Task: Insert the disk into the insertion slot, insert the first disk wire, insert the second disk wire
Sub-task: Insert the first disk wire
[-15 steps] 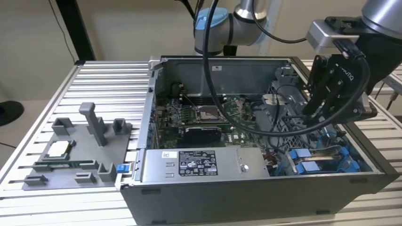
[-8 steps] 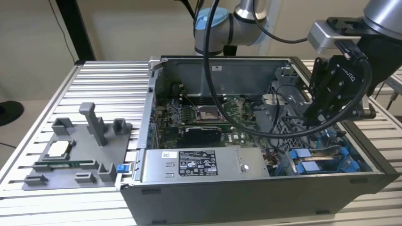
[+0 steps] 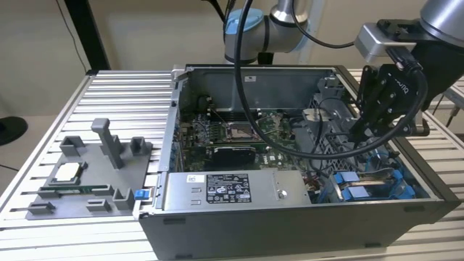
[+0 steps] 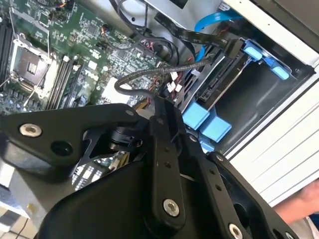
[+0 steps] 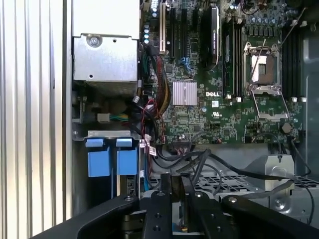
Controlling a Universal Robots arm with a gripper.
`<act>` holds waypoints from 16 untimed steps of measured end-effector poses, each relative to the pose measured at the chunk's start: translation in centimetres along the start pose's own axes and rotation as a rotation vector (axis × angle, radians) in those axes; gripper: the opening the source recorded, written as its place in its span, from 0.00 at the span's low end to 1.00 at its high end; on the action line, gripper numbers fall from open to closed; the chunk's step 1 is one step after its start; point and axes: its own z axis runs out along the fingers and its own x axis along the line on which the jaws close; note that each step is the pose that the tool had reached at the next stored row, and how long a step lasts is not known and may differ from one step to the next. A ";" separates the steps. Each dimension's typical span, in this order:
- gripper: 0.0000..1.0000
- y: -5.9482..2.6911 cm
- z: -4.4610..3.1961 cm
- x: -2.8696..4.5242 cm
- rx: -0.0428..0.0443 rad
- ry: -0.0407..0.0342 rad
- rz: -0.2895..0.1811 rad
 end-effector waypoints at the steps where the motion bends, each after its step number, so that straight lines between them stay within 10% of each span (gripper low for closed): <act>1: 0.00 0.00 0.01 0.00 0.0000 -0.0004 0.000; 16: 0.00 0.00 0.01 0.01 0.0000 -0.0007 0.000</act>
